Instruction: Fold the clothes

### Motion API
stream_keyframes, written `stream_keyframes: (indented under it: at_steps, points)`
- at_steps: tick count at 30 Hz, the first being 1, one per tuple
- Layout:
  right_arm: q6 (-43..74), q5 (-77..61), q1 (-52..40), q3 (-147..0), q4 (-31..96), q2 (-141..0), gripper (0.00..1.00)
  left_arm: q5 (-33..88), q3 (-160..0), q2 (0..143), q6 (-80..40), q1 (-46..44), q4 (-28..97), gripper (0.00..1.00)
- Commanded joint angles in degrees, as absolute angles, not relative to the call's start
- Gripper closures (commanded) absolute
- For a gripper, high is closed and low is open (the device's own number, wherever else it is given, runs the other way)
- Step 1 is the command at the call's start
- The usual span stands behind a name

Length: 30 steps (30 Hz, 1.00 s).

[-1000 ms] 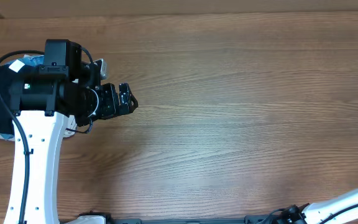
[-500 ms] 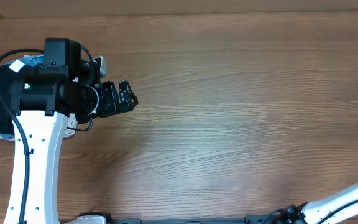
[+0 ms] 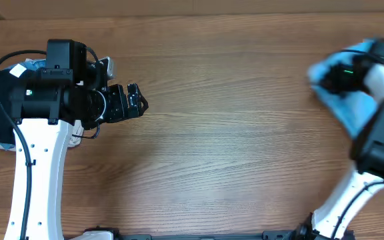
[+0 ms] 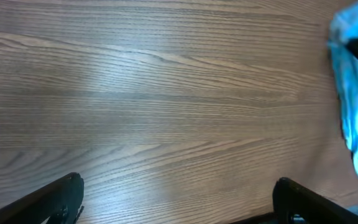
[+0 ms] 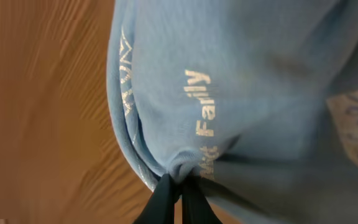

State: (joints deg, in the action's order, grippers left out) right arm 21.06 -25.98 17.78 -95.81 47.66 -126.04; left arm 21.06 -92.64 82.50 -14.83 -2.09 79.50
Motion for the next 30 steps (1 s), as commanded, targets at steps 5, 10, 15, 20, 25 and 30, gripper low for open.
stream_keyframes:
  at_steps: [5, 10, 15, 20, 25, 30]
  points:
    - [12.78, -24.88, -8.78, -97.14, 54.83, -123.04, 0.96, 16.21, -94.04, 81.62, -15.18, -1.50, 79.44, 0.00]
    - [8.10, -19.46, -20.10, -97.17, 60.90, -123.04, 0.96, 13.43, -94.24, 81.62, -14.79, -1.45, 79.13, 0.00]
    - [6.55, -12.16, -25.52, -97.17, 63.59, -122.65, 0.73, 12.01, -94.26, 81.76, -11.70, -1.48, 77.69, 0.00]
    - [5.74, -11.20, -24.77, -97.17, 62.39, -118.37, 0.63, 12.08, -94.24, 84.03, -10.63, -1.69, 74.89, 0.00]
    - [5.96, -11.49, -21.32, -97.17, 60.29, -112.05, 0.46, 13.54, -94.24, 90.87, -10.17, -4.01, 73.08, 0.04]
    - [6.00, -16.64, -17.26, -97.17, 57.30, -110.30, 0.16, 17.32, -94.24, 99.50, -6.76, -8.12, 67.94, 0.06]
